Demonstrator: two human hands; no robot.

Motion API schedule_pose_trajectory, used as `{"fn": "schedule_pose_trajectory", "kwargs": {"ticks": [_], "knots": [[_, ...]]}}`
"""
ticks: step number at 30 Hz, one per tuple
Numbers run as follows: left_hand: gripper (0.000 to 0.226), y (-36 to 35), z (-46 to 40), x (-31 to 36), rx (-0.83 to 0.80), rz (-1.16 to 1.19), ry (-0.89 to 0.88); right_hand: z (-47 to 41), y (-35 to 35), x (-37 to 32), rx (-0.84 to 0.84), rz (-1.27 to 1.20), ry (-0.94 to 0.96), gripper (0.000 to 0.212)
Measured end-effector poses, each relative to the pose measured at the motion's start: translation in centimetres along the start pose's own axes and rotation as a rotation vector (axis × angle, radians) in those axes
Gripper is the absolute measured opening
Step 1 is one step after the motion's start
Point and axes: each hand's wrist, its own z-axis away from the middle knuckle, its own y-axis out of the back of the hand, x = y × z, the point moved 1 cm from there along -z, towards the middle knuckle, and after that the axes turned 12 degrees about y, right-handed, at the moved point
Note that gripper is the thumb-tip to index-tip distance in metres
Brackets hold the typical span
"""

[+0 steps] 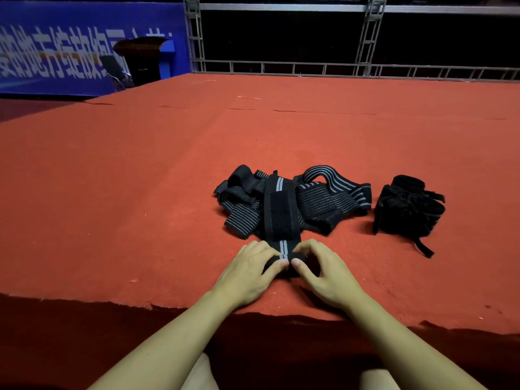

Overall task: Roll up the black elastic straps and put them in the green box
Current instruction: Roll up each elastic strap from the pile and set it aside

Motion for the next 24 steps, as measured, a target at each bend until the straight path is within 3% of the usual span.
{"fn": "schedule_pose_trajectory", "kwargs": {"ticks": [8,14,18,24], "knots": [[0.029,0.3,0.6,0.0,0.021,0.110,0.037,0.2,0.1,-0.1,0.059,-0.159,-0.053,0.009],[0.038,0.5,0.6,0.3,0.138,0.103,-0.065,-0.2,0.1,0.6,0.089,-0.223,-0.182,0.006],[0.046,0.5,0.8,0.2,0.081,0.077,-0.175,-0.5,-0.2,1.2,0.082,-0.220,-0.230,0.005],[0.052,0.2,0.6,-0.1,0.055,0.026,-0.140,-0.6,-0.2,1.0,0.085,-0.104,-0.202,0.010]]}}
